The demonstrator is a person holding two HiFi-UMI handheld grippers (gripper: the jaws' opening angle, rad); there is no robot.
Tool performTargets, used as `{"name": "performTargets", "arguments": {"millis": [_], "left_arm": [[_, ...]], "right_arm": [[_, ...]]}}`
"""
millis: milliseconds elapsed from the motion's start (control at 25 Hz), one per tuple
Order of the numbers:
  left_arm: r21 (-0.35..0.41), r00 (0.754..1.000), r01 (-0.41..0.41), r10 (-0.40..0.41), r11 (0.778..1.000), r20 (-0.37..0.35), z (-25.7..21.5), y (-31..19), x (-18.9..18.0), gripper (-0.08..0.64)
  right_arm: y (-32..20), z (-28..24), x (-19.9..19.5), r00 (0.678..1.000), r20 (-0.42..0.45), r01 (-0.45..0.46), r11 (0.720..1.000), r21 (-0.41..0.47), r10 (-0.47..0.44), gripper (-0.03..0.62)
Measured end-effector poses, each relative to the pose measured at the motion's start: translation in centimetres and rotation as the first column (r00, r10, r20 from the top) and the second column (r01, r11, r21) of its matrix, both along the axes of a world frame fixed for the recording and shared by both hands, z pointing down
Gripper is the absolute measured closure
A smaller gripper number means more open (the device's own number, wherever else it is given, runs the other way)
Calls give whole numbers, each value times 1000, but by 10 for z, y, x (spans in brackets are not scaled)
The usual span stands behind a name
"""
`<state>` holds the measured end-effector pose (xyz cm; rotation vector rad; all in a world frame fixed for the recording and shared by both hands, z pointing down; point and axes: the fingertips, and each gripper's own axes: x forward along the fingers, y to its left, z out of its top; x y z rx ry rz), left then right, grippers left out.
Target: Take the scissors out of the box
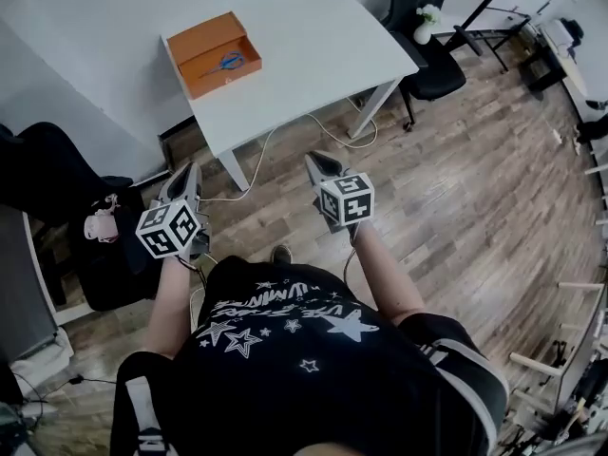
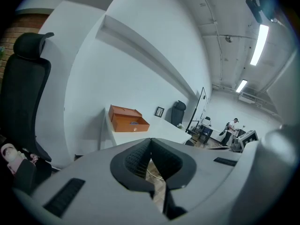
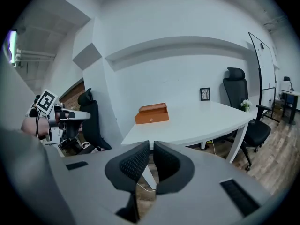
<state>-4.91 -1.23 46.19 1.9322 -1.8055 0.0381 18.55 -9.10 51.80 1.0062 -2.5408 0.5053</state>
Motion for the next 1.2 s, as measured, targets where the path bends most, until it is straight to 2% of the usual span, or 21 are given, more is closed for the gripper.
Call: {"name": "performTargets", "arguments": {"millis": [200, 480, 680, 880, 1080, 1200], "left_arm": [[-24, 1000, 9, -9, 1000, 20, 7, -17, 0, 541], [-49, 1000, 15, -16, 999, -3, 22, -46, -15, 541], [-41, 1000, 5, -6, 999, -10, 24, -92, -33, 541], [-41, 1000, -2, 2, 999, -5, 24, -146, -54, 541], [-49, 1000, -10, 10, 999, 0, 31, -200, -83, 541], [-54, 1000, -6, 6, 998, -11, 31, -226, -100, 541]], "right_arm": [[-20, 9, -7, 999, 27, 43, 998, -44, -42, 535], [-39, 25, -21, 998, 6, 61, 996, -69, -61, 535], [-86, 21, -27, 999, 5, 39, 997, -61, -39, 535], [-137, 7, -55, 994, 19, 105, 993, -57, -104, 535], [-188, -3, -106, 980, 36, 196, 979, -46, -195, 535], [-221, -6, -132, 973, -21, 230, 973, -30, -231, 535]]}}
